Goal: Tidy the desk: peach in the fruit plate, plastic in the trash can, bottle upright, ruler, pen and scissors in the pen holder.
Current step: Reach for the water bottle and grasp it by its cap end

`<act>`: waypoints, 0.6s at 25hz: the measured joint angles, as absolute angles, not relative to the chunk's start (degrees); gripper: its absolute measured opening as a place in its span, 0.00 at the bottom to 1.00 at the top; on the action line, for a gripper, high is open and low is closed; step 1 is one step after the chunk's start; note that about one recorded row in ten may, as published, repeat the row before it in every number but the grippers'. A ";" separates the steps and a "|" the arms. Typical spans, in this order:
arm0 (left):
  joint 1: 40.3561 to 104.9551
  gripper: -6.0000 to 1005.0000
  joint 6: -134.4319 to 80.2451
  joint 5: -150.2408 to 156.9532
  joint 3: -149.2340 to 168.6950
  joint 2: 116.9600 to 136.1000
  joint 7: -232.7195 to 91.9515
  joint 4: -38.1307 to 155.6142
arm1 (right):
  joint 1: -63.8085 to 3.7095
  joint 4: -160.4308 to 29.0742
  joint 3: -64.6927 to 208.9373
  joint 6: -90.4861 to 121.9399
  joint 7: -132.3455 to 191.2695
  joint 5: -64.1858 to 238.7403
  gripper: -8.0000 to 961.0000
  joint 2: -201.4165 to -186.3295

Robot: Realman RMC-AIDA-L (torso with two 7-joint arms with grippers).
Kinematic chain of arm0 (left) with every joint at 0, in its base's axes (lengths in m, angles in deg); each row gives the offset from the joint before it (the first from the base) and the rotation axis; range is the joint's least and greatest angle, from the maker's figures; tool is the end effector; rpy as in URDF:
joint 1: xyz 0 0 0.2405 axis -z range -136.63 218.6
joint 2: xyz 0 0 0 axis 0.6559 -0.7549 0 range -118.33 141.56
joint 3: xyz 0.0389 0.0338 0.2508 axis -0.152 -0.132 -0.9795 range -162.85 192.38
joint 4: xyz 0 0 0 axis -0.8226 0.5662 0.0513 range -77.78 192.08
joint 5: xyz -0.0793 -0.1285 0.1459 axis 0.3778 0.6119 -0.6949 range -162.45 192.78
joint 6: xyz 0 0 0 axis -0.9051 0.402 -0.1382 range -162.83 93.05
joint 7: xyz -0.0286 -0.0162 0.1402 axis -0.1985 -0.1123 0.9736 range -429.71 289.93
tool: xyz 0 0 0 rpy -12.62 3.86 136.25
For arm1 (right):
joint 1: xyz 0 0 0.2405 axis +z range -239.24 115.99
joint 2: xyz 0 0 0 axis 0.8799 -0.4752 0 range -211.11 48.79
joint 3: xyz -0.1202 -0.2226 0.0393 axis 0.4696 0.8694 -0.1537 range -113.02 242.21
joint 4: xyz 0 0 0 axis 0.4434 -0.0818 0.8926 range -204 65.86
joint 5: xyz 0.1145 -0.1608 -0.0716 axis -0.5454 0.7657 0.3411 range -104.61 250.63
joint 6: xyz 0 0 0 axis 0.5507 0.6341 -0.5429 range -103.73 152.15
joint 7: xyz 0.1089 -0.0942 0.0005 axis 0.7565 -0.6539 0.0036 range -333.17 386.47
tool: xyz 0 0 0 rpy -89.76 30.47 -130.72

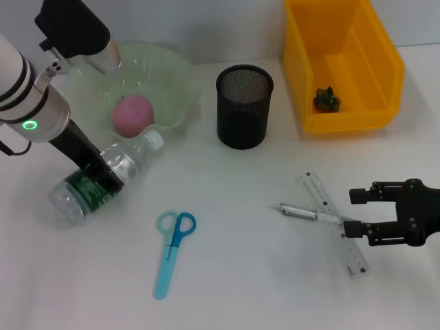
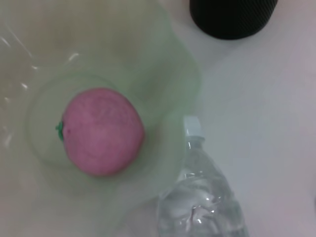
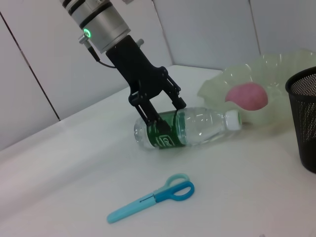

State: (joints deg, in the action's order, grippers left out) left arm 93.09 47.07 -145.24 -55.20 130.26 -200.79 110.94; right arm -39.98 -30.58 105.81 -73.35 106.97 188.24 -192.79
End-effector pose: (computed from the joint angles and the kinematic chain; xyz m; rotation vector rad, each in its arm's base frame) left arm -0.1755 0.4148 -0.0068 -2.6183 -0.6066 0.7223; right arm 0.3192 0.2818 0.0479 -2.7636 0.7513 0.5863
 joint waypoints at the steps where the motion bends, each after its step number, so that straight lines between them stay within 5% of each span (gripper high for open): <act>1: 93.10 0.71 47.16 -145.25 -55.20 130.26 -200.75 110.87 | -39.85 -30.58 105.81 -73.34 106.97 188.24 0.77 -192.86; 15: 93.45 0.71 46.16 -141.90 -55.28 130.51 -199.39 110.26 | -39.59 -30.58 105.81 -73.23 106.97 188.22 0.77 -193.13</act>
